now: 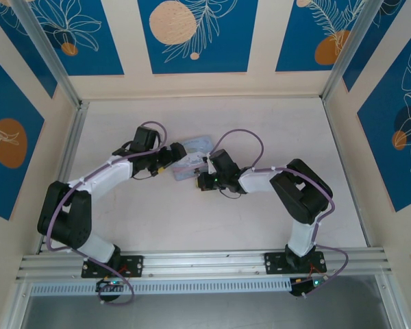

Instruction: Unlock the padlock with the key

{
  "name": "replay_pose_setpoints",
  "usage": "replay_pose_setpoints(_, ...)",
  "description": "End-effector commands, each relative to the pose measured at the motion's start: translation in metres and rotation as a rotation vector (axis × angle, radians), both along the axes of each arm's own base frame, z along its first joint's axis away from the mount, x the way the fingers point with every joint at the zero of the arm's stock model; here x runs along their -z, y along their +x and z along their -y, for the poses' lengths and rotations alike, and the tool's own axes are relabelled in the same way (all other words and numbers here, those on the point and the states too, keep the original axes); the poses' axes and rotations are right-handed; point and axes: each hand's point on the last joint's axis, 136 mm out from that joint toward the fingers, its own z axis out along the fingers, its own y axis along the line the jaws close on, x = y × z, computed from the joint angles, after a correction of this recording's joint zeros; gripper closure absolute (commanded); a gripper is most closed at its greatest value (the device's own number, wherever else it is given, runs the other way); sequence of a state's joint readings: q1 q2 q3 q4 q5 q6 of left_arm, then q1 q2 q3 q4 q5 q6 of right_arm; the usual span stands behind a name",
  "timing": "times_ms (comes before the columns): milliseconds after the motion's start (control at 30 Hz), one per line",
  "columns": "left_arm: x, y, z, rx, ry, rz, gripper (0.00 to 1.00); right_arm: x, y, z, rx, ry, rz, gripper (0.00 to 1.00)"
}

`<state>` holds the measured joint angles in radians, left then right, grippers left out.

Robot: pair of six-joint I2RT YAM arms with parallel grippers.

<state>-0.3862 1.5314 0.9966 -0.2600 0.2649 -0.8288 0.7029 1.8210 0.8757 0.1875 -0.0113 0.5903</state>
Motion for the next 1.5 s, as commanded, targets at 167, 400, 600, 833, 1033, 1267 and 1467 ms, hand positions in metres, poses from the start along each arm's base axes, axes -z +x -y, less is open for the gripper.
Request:
replay_pose_setpoints(167,0.013,0.008,-0.038,-0.047,0.234,-0.002,0.01,0.012,-0.010,0.015,0.054,-0.037,-0.080,1.00)
replay_pose_setpoints(400,0.031,0.008,-0.045,-0.045,0.303,-0.023,0.01,0.011,-0.013,0.017,0.126,-0.010,-0.147,1.00)
replay_pose_setpoints(600,0.046,0.003,-0.046,-0.035,0.323,-0.052,0.01,0.013,-0.014,0.018,0.190,0.015,-0.211,1.00)
replay_pose_setpoints(833,0.063,-0.008,-0.044,-0.033,0.305,-0.086,0.01,0.019,-0.019,0.020,0.276,0.069,-0.301,1.00)
replay_pose_setpoints(1033,0.073,-0.014,-0.044,-0.032,0.299,-0.108,0.01,0.026,-0.024,0.026,0.354,0.096,-0.363,1.00)
replay_pose_setpoints(1267,0.081,-0.018,-0.044,-0.031,0.295,-0.127,0.01,0.038,-0.028,0.036,0.453,0.127,-0.420,1.00)
replay_pose_setpoints(1467,0.085,-0.020,-0.042,-0.030,0.285,-0.138,0.01,0.045,-0.027,0.035,0.501,0.186,-0.444,1.00)
